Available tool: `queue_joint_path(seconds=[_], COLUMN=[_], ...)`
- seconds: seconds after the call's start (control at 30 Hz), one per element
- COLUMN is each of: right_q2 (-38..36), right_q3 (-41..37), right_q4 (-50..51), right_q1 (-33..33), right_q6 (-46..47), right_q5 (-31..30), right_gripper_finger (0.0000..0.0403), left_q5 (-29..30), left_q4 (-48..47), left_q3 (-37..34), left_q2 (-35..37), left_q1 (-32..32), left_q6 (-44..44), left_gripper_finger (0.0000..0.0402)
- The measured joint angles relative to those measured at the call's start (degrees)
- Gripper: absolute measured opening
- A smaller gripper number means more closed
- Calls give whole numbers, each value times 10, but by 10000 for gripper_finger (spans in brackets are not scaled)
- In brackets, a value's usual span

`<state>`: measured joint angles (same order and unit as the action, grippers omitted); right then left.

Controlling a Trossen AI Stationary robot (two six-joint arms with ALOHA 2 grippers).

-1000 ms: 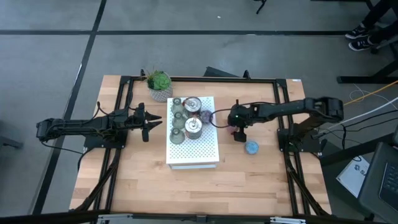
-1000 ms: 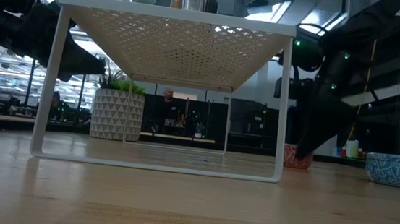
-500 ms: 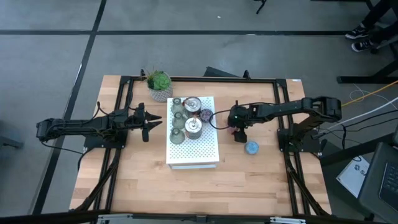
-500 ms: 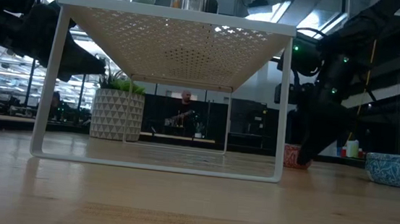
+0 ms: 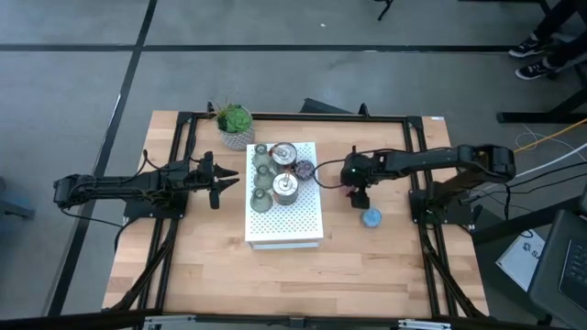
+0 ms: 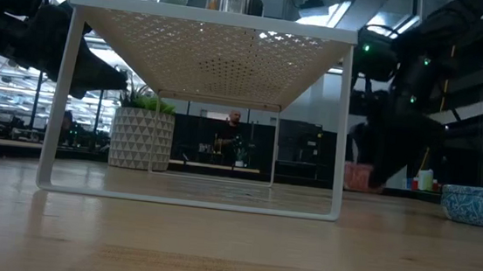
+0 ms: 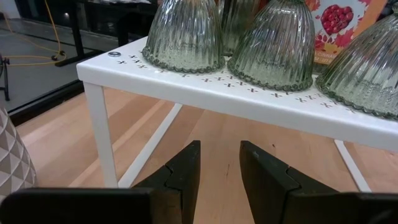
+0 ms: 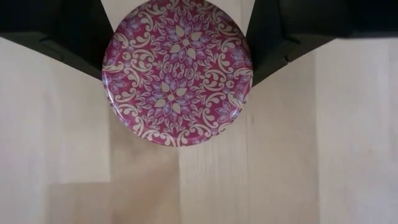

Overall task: Pick & Place candle stick holders
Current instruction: Align the red patterned scented candle with the black patterned scented candle on the shelf

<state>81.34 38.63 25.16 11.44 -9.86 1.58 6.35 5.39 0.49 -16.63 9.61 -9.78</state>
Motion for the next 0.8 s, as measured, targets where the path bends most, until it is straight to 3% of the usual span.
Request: queue_joint_path(seconds=[0.33, 0.8], right_q2=[-112, -119], right_q3=[9, 169], right_q4=[23, 28], right_q1=[41, 91], right_q6=[-20, -138], right_q5=[-54, -76], right_gripper_finger=[289, 289], left_q5=[0, 0], left_q4=[0, 0], left_q3=[0, 0], left_q2=[0, 0], left_q1=[0, 0], left_q6=[0, 0], left_gripper_finger=[107, 107])
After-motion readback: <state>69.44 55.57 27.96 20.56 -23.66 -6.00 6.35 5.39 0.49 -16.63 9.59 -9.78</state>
